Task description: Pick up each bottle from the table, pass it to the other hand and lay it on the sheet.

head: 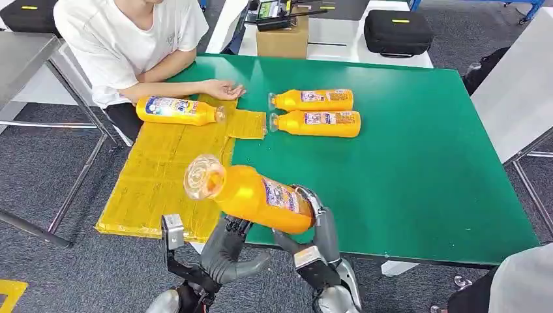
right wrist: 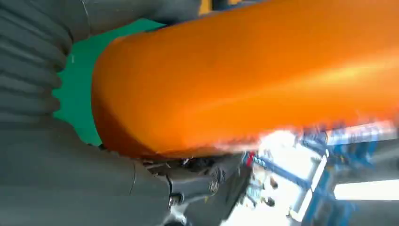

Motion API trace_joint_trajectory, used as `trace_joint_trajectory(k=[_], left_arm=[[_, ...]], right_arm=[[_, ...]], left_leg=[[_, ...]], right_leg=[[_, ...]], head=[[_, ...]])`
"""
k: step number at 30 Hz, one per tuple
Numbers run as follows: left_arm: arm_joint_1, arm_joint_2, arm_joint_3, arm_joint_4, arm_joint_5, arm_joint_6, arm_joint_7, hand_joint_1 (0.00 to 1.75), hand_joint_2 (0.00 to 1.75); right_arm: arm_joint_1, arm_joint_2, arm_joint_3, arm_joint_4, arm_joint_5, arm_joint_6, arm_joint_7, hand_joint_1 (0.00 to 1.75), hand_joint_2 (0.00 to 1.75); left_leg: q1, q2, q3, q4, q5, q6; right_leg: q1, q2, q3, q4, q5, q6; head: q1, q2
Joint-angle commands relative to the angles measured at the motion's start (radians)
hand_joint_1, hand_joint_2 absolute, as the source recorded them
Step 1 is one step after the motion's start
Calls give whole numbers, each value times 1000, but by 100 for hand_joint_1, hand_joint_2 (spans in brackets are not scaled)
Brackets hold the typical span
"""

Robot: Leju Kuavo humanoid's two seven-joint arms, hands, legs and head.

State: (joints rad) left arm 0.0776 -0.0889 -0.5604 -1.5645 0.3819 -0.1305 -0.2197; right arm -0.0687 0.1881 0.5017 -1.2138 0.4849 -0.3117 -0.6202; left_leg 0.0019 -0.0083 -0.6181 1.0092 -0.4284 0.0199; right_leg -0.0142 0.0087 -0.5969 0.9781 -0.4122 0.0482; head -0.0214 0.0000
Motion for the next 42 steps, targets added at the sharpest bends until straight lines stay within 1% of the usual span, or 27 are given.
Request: trace_joint_trajectory(k=[1,3,7,9,10,11,13,14,15,16,18,19,20,21,22,23,24,25,27,28,30,32,35,38,39,40,42], left_arm=[[-53,61,-90,-34,-46,-59,-20,0,175],[-52,62,-90,-29,-50,-61,-24,0,175],[-52,62,-90,-29,-50,-61,-24,0,175],[-57,64,-95,-28,-56,-73,-35,0,175],[-60,63,-97,-27,-59,-79,-40,0,175],[-62,61,-97,-28,-60,-80,-41,0,175],[-69,52,-92,-25,-59,-76,-49,0,175],[-72,46,-89,-23,-57,-70,-52,0,175],[-74,40,-84,-22,-57,-58,-54,0,175],[-73,30,-74,-24,-68,-28,-68,0,175],[-80,18,-70,-29,-68,7,-76,0,175],[-82,16,-69,-31,-65,14,-77,0,175],[-85,13,-67,-35,-57,30,-76,0,175],[-87,13,-69,-38,-57,42,-79,0,175],[-90,11,-71,-42,-98,76,-98,0,175],[-95,11,-75,-46,-169,118,-129,0,175],[-100,7,-85,-45,-199,140,-142,0,175],[-104,6,-94,-48,-214,152,-147,0,175],[-111,4,-112,-56,-273,193,-162,0,175],[-114,4,-122,-59,-288,211,-162,0,175],[-118,2,-132,-61,-299,233,-168,0,175],[-120,-1,-133,-59,-299,244,-168,0,175],[-120,-1,-133,-59,-299,244,-168,0,175],[-120,-1,-133,-59,-299,244,-168,0,175],[-120,-3,-127,-55,-295,249,-166,0,175],[-119,-6,-123,-54,-289,255,-162,0,175],[-117,-7,-118,-56,-269,262,-151,0,175]], right_arm=[[-129,3,154,256,-1,25,26,175,175],[-126,-2,155,250,-1,26,26,175,175],[-126,-2,155,250,-1,26,26,175,175],[-123,-4,158,245,-4,32,27,175,175],[-124,-4,161,247,-2,31,27,175,175],[-124,-3,162,248,-2,31,26,175,175],[-124,-1,169,252,2,32,25,175,175],[-123,1,173,253,5,29,23,175,175],[-122,2,178,253,4,31,23,175,175],[-118,5,182,252,6,31,23,175,175],[-115,6,195,254,9,27,28,175,175],[-114,7,199,257,12,24,29,175,175],[-117,9,211,267,11,21,32,175,175],[-119,10,216,273,2,24,30,175,175],[-122,11,224,279,5,16,30,175,175],[-125,12,228,282,1,20,32,175,175],[-128,12,234,283,6,12,41,175,175],[-131,12,242,286,15,9,50,175,175],[-136,14,250,294,29,-6,77,175,175],[-138,15,252,298,49,-33,100,175,175],[-142,19,250,306,54,-32,116,175,175],[-143,20,249,308,57,-33,121,175,175],[-143,20,249,308,57,-33,121,175,175],[-143,20,249,308,57,-33,121,175,175],[-143,19,249,309,62,-37,127,175,175],[-143,17,256,310,73,-40,136,175,175],[-140,12,266,308,97,-44,153,175,175]], left_leg=[[1,1,6,-1,-2,-1],[1,-1,3,-1,0,-1],[0,-1,6,-1,-2,-1],[0,-1,4,-1,-1,-1],[1,-1,6,-1,-2,-1],[0,-1,4,-1,-1,-1],[1,-2,6,-1,-2,-1],[0,-2,3,0,-1,-1],[1,-2,6,-1,-2,-1],[0,-2,2,0,0,-1],[1,-2,6,0,-2,-1],[1,-2,3,0,-1,-1],[1,-3,5,0,-2,-1],[0,-2,2,0,0,-1],[1,-3,6,0,-2,-1],[0,-3,2,0,0,-1],[1,-3,5,0,-2,-1],[1,-3,6,0,-2,-1],[1,-2,3,0,-1,-1],[1,-3,4,0,-1,-1],[0,-3,2,0,-1,-1],[1,-1,5,0,-2,-1],[0,-3,5,0,-1,-1],[0,-1,4,0,-1,-1],[1,-1,6,0,-2,-1],[0,-2,3,0,-1,-1],[1,-2,3,0,-1,-1]], right_leg=[[1,0,6,-1,-1,-2],[1,-2,3,-1,-1,-1],[1,-2,7,-1,-2,-2],[1,-2,4,-1,-1,-1],[1,-2,6,-1,-2,-2],[1,-2,4,-1,-1,-1],[1,-3,7,-1,-2,-2],[1,-3,3,-1,-1,-1],[1,-4,6,-1,-2,-2],[1,-3,2,-1,-1,-1],[1,-4,7,-1,-3,-2],[1,-3,4,-1,-2,-1],[1,-4,6,-1,-3,-2],[1,-3,3,-1,-1,-1],[1,-5,6,-1,-3,-2],[0,-4,2,-1,-1,-1],[1,-5,6,-1,-3,-2],[1,-4,7,-1,-3,-2],[1,-4,3,-1,-2,-1],[1,-4,5,-1,-2,-2],[0,-4,3,-1,-1,-1],[1,-3,6,-1,-2,-2],[1,-6,5,-1,-2,-2],[1,-4,4,-1,-2,-1],[1,-4,6,0,-3,-2],[1,-4,4,-1,-1,-1],[1,-4,4,-1,-1,-1]], head=[[0,0],[0,0],[0,0],[0,0],[0,0],[0,0],[0,0],[0,0],[-1,0],[0,0],[-1,0],[0,0],[0,0],[-1,0],[0,0],[0,0],[0,0],[-1,0],[0,0],[0,0],[0,0],[0,0],[-1,0],[0,0],[0,0],[0,0],[0,0]])
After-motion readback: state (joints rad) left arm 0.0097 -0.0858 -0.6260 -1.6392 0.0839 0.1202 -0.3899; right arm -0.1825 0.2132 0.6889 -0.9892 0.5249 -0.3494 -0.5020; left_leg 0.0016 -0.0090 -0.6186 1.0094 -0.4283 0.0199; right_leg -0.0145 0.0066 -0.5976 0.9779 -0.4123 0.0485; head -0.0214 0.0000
